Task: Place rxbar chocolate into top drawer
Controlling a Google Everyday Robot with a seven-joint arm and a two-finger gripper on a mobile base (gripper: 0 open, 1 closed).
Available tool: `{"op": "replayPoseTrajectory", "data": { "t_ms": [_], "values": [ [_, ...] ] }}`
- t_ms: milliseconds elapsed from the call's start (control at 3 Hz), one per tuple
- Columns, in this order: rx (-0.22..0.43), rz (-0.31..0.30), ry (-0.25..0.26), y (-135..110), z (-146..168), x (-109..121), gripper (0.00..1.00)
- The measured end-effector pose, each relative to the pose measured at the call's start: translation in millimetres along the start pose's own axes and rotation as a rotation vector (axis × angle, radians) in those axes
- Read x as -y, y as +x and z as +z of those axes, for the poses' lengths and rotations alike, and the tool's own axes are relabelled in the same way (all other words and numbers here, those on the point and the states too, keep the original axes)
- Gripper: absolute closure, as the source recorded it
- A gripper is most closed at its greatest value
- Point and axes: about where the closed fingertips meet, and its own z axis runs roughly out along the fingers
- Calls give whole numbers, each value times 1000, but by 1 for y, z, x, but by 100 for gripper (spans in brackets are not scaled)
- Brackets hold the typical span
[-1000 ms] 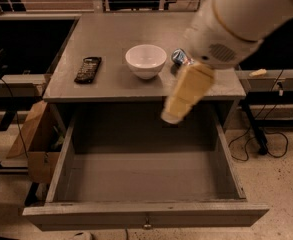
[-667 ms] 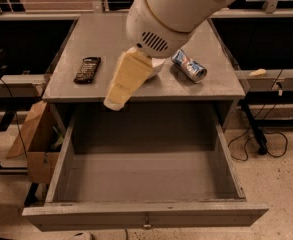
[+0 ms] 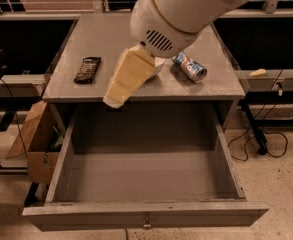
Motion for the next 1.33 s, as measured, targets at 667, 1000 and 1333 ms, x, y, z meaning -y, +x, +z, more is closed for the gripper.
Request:
{"op": "replayPoseTrajectory", "data": {
  "t_ms": [667,1000,1333],
  "values": [
    [86,142,10,-46,99,36,0],
    [77,271,-27,-58,186,48,0],
    [80,272,-26,-58,186,48,0]
  ]
}}
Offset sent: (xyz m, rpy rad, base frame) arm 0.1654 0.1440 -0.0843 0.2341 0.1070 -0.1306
